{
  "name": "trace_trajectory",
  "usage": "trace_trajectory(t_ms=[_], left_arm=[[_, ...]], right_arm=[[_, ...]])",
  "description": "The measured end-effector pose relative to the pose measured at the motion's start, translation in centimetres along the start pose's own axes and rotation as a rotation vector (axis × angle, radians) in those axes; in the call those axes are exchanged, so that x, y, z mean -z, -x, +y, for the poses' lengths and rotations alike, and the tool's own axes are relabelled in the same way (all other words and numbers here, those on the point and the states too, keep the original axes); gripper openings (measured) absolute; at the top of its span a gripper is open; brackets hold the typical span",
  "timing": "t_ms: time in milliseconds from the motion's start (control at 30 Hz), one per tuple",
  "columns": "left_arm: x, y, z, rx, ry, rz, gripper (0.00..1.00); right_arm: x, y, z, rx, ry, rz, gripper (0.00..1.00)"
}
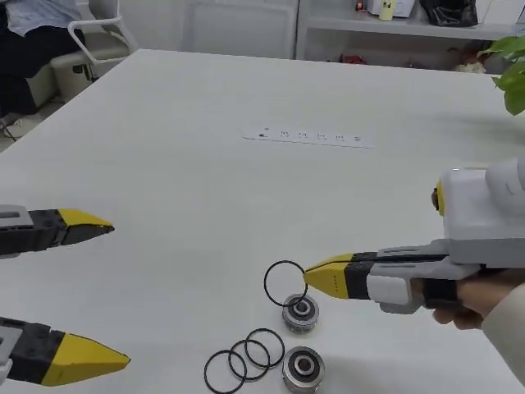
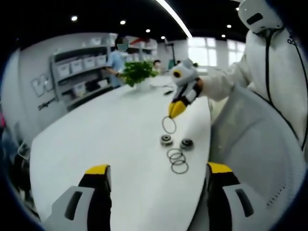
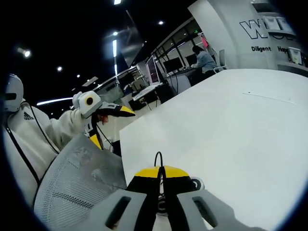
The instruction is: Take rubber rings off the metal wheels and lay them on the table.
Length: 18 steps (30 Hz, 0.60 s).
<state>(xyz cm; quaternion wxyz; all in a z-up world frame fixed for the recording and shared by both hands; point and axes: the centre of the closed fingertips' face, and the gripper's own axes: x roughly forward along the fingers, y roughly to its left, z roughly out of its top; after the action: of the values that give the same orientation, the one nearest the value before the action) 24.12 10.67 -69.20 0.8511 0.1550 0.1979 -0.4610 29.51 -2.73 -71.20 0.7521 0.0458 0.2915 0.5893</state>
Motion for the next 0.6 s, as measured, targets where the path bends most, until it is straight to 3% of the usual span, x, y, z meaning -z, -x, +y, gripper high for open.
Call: trace_trajectory(t_ms=[367, 600], left_arm=[[1.6, 1.3, -0.7, -0.025, 0.041, 0.0, 0.83], [2.1, 1.7, -0.6, -0.046, 0.06, -0.005, 0.84]], right_arm=[[0.1, -1.4, 1.2, -0.054, 0.019, 0.044, 0.0], [0.7, -2.7, 2.2, -0.097, 0.035, 0.09, 0.0]])
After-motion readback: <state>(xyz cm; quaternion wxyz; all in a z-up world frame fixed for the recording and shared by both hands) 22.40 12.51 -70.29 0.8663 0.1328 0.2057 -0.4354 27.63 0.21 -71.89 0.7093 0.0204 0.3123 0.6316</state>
